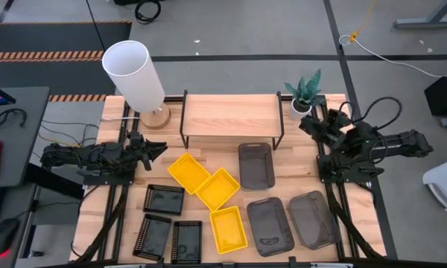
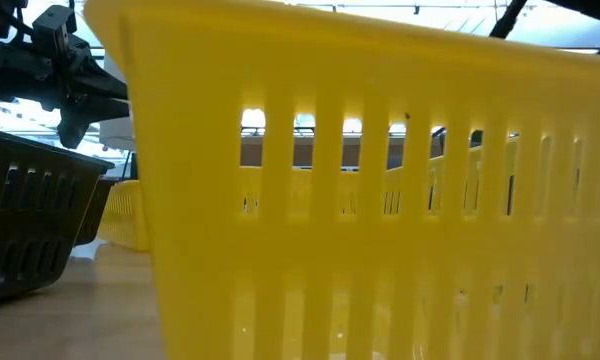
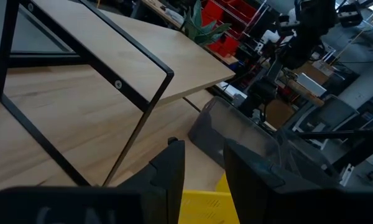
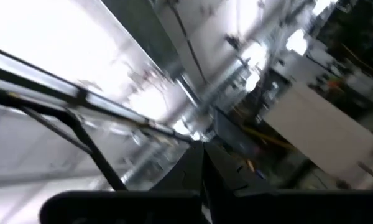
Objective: Stack baskets on shelf by color
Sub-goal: Stack the bottom right transparent black bin on top of the bottom left black bin
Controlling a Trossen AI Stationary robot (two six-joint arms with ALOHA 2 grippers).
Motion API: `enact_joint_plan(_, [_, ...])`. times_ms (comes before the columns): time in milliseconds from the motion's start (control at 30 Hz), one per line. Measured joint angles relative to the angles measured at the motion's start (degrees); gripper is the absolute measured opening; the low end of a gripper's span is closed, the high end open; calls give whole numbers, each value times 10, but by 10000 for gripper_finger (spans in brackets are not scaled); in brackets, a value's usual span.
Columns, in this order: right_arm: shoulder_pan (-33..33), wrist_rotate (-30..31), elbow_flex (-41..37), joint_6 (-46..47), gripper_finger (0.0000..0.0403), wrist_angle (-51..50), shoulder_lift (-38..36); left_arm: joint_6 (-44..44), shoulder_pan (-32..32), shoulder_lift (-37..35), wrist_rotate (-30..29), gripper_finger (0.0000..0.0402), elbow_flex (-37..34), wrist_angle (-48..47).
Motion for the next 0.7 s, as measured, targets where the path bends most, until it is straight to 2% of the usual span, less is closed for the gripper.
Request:
enact_joint_plan(167, [-2, 8, 61, 19, 7, -212, 26, 0, 0, 0, 0, 117, 0, 0])
enact_joint_plan(500, [-13, 1, 245, 3, 9, -640, 99, 0, 0, 0, 0, 117, 0, 0])
enact_joint_plan(700, [-20, -72, 322, 16, 9, -831, 157, 0, 0, 0, 0, 117, 0, 0])
